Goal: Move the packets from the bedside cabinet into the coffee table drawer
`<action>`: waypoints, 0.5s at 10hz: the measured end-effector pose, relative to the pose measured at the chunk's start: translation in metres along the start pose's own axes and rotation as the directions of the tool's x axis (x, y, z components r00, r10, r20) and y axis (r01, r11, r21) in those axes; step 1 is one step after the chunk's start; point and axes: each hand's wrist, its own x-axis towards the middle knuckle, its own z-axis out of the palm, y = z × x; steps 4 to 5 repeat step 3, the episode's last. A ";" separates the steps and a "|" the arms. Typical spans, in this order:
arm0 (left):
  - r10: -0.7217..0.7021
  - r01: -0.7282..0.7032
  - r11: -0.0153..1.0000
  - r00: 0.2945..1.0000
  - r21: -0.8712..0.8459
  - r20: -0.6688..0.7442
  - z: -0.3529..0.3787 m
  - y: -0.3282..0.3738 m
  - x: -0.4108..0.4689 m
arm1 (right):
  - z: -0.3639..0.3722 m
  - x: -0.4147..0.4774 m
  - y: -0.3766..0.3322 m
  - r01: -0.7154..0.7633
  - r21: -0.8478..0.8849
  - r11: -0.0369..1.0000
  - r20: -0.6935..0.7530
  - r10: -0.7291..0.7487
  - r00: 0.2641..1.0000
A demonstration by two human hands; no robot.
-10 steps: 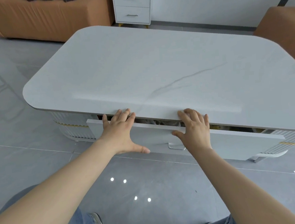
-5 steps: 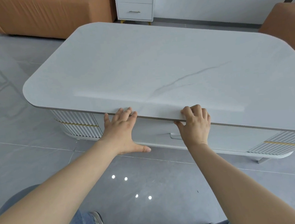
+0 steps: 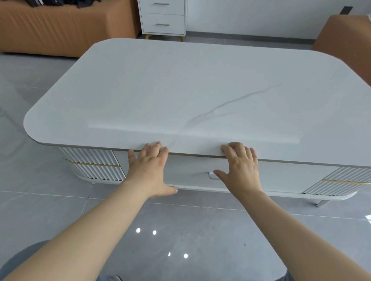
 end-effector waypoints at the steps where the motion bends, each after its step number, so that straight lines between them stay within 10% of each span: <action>1: 0.018 -0.019 0.999 1.000 -0.026 -0.019 -0.006 0.001 0.000 | -0.030 -0.010 0.003 -0.012 0.146 0.989 0.182 -0.015 0.983; 3: 0.024 -0.055 0.922 0.996 -0.384 -0.085 -0.021 0.005 -0.019 | -0.140 -0.033 0.006 -0.204 0.657 0.726 0.103 0.182 0.978; 5: 0.024 -0.055 0.922 0.996 -0.384 -0.085 -0.021 0.005 -0.019 | -0.140 -0.033 0.006 -0.204 0.657 0.726 0.103 0.182 0.978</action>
